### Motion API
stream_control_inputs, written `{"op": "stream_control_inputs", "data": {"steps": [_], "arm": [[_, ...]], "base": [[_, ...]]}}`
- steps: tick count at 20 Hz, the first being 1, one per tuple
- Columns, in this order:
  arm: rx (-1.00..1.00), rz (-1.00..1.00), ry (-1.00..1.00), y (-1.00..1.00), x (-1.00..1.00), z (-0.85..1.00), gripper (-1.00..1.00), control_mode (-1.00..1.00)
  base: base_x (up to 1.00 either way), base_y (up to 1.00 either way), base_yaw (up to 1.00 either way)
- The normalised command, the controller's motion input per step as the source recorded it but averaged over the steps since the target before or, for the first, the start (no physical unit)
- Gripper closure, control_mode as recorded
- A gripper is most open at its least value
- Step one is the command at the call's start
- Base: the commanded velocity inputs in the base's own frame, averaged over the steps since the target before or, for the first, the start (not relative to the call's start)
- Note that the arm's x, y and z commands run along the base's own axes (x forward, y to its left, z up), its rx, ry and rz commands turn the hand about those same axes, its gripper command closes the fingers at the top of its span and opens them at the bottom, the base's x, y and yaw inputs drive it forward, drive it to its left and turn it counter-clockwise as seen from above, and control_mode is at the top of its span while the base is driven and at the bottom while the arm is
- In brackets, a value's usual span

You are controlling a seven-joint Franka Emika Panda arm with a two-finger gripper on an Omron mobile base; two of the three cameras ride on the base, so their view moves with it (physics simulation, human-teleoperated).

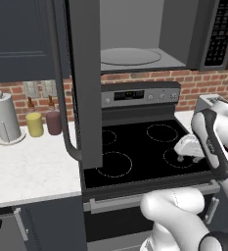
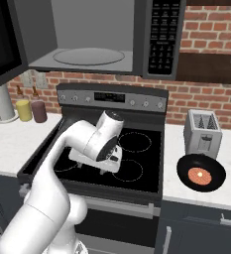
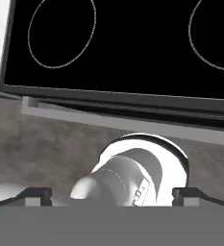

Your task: Open the microwave, place the bowl with waffle inside the microwave, then close the microwave door and turn it on.

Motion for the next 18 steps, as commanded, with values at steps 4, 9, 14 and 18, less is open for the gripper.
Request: {"op": "stream_control_inputs", "data": {"steps": [4,9,14,18], "arm": [[-0.37,0.18,-0.36,-1.0,0.37,-0.36,-1.0,-1.0],[-0.22,0.16,-0.36,-1.0,0.14,-0.31,-1.0,-1.0],[-0.13,0.01,-0.21,-1.0,0.47,-0.21,-1.0,-1.0],[-0.14,-0.1,0.12,-0.8,0.86,0.34,-1.0,-1.0]], "base": [[0.0,0.0,0.0],[0.0,0.0,0.0],[0.0,0.0,0.0],[0.0,0.0,0.0]]}}
